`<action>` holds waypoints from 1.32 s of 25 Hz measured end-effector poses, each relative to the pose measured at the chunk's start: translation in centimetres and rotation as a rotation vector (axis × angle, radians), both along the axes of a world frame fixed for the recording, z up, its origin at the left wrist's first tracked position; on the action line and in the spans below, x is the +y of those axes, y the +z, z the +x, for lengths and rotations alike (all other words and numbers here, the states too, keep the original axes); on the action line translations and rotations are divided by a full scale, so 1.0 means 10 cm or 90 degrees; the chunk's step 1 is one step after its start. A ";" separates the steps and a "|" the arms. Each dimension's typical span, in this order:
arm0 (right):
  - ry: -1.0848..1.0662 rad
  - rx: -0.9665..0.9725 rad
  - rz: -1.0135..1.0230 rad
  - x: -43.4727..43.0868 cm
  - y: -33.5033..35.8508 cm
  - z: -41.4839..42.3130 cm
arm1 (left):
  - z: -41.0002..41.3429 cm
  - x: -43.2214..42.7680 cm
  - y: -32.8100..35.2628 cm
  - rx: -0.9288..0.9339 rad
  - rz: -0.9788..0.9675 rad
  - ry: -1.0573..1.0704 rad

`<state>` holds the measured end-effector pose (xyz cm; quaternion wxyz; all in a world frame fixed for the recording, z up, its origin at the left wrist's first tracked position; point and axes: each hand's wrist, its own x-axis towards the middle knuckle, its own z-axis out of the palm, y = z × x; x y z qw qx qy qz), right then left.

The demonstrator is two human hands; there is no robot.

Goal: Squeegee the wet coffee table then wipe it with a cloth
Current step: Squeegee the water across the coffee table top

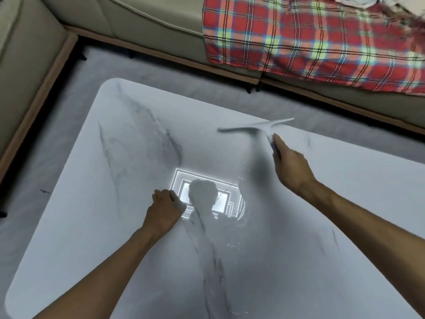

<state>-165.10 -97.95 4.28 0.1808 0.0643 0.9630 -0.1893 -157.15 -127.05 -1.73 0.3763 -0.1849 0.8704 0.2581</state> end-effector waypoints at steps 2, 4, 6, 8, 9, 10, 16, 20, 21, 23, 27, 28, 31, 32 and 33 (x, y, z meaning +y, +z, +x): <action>-0.018 0.008 -0.044 -0.34 -0.08 -0.35 | -0.02 -0.11 0.05 0.019 0.037 0.056; -0.013 -0.002 -0.061 -0.73 -0.17 -0.61 | 0.06 -0.30 0.11 0.076 0.054 0.123; 0.002 -0.011 -0.054 -1.14 -0.25 -0.76 | 0.18 -0.58 0.12 0.110 0.038 0.155; 0.015 -0.017 -0.035 -1.53 -0.29 -0.76 | 0.33 -0.92 0.10 0.132 0.012 0.192; 0.032 -0.019 -0.025 -1.66 -0.29 -0.71 | 0.39 -1.05 0.07 0.141 0.004 0.214; 0.067 -0.024 -0.022 -1.81 -0.30 -0.61 | 0.45 -1.17 0.04 0.146 -0.005 0.242; 0.409 -0.052 -0.010 -2.36 -0.39 0.44 | 0.70 -1.53 0.01 0.148 -0.047 0.354; 0.553 -0.098 0.018 -1.83 -0.33 0.83 | 0.73 -1.48 0.03 0.114 -0.022 0.315; 0.553 -0.099 0.028 -1.61 -0.28 0.86 | 0.72 -1.43 0.04 0.093 -0.010 0.293; 0.527 -0.092 0.064 -1.07 -0.16 0.93 | 0.71 -1.27 0.05 0.057 0.020 0.239; 0.436 -0.091 0.218 0.12 0.17 1.03 | 0.60 -0.86 0.05 0.044 0.084 0.173; 0.416 -0.092 0.249 0.31 0.25 1.02 | 0.56 -0.77 0.04 0.046 0.089 0.164; 0.340 -0.079 0.218 0.45 0.36 0.85 | 0.49 -0.50 -0.03 0.059 0.093 0.144; 0.301 -0.049 0.179 0.39 0.32 0.73 | 0.47 -0.42 -0.05 0.062 0.093 0.131; 0.262 -0.016 0.143 0.30 0.25 0.58 | 0.45 -0.33 -0.08 0.069 0.093 0.112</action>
